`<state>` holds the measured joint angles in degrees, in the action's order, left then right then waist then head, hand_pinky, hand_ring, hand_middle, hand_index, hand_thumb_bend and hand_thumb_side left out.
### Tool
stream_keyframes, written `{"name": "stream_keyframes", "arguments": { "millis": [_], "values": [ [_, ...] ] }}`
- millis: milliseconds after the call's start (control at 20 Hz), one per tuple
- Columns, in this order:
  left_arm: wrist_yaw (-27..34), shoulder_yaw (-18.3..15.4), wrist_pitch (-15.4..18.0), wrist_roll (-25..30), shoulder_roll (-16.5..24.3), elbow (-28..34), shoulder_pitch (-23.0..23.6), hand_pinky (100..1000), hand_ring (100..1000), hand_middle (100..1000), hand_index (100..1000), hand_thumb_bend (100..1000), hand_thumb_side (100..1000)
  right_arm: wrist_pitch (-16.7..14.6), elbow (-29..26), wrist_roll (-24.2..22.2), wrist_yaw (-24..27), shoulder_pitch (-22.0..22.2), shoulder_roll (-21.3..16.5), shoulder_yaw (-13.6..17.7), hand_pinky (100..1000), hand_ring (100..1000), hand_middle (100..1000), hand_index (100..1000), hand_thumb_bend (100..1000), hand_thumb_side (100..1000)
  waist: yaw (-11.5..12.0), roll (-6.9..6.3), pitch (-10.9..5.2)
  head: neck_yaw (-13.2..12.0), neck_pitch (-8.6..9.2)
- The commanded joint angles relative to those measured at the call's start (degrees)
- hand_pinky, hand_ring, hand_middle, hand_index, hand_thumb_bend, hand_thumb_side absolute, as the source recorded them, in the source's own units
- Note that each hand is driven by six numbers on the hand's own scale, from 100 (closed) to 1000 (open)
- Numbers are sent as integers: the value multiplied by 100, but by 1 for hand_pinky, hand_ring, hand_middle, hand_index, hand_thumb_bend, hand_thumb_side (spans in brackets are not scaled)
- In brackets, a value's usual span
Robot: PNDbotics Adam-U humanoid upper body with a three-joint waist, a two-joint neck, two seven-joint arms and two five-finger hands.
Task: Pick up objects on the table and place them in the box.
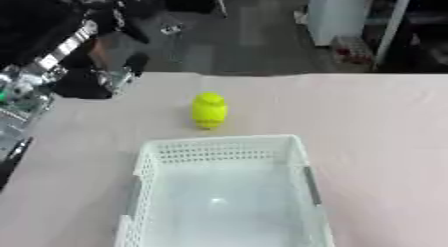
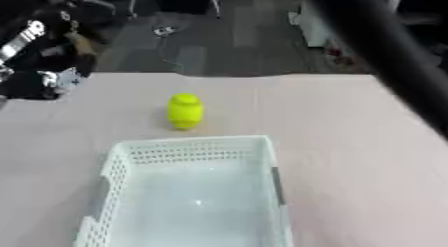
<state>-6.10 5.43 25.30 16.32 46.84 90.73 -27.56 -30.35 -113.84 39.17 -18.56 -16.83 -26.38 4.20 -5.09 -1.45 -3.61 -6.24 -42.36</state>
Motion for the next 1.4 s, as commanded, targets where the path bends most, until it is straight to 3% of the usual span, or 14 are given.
{"name": "stream_keyframes", "arguments": {
  "millis": [50,500,750,1100,1200,1400],
  "values": [
    [-134,205,341,365,365,-548,-421,714,694,858,881,147,545,-270,-76,228,52,-88,-137,-11,281,461,491,581,100,944,-31,-16,-35,-85,-29],
    [-1328,741,826,856,134,-2027,-1623,802,760,862,883,310,520,-278,-76,157,139,-177,-88,-57,281,460,491,583,100,944,-154,-55,-32,-328,-28],
    [-2505,1018,1208,944,-25,-2952,-2203,835,790,863,875,383,540,-286,-76,93,202,-236,-69,-104,282,460,491,583,100,946,-224,-77,-25,-497,-105],
    [-3796,978,1730,897,-497,-4292,-2895,848,803,859,870,464,553,-310,-76,31,282,-327,-6,-136,285,460,491,583,100,948,-327,-89,3,-655,-143],
    [-4139,903,1789,736,-576,-4538,-3026,839,801,842,870,528,528,-317,-76,15,310,-375,29,-147,288,461,491,584,100,949,-375,-96,14,-696,-163],
    [-4742,778,1766,347,-672,-4922,-3145,859,817,856,879,555,566,-335,-76,-3,377,-530,151,-154,296,461,491,584,100,952,-539,-114,61,-853,-175]
  ]
}}
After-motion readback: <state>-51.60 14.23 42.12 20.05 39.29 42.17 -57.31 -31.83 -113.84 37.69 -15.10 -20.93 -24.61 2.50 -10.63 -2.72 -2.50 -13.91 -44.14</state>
